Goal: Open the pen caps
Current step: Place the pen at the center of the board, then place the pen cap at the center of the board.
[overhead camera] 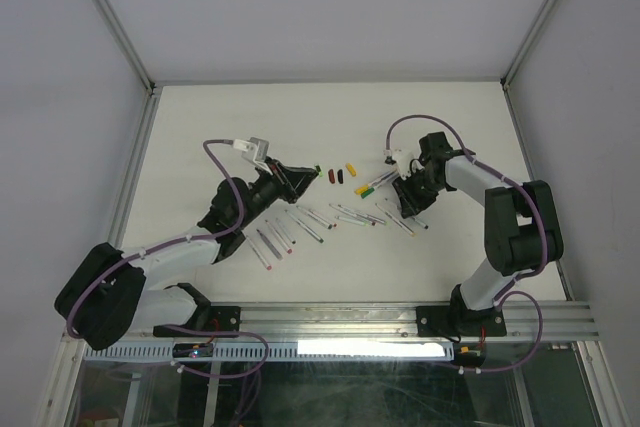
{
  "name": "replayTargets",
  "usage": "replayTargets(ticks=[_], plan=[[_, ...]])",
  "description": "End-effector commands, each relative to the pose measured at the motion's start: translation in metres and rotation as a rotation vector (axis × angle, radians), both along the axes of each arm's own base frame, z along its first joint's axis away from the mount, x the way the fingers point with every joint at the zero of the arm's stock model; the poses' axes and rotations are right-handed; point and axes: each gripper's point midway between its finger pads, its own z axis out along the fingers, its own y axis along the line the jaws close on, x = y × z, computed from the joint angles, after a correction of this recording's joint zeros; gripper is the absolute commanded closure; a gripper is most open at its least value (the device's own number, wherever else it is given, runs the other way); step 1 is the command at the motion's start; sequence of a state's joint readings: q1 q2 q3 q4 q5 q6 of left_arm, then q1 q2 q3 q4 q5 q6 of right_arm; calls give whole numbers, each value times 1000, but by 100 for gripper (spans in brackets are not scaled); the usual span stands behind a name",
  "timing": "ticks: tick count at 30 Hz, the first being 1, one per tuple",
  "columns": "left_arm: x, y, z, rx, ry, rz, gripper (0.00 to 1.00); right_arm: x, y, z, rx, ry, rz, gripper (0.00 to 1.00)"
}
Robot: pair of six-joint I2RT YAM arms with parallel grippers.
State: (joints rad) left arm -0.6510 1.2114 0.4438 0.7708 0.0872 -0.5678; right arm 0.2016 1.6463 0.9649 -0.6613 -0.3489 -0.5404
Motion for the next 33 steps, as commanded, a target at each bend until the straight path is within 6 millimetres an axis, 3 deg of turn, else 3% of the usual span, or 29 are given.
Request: replayTargets(ticks=[1,13,18,23,28,33], plan=[[-2,-13,18,-40,-40,-39,97,5,0,8,0,-32,-8,63],[10,-69,-4,4,80,-19,99,18,6,33,52,-145,-12,60],[38,-101,-31,70,220,44,100,28,3,54,88,-234,-35,60],[73,-130,-68,193,356,145,100,42,-13,81,128,-350,-117,60],[109,-148,-102,366,472,288,100,47,-28,100,180,-414,-180,60],[124,-159,-126,449,527,342,100,47,-33,106,202,-430,-198,60]])
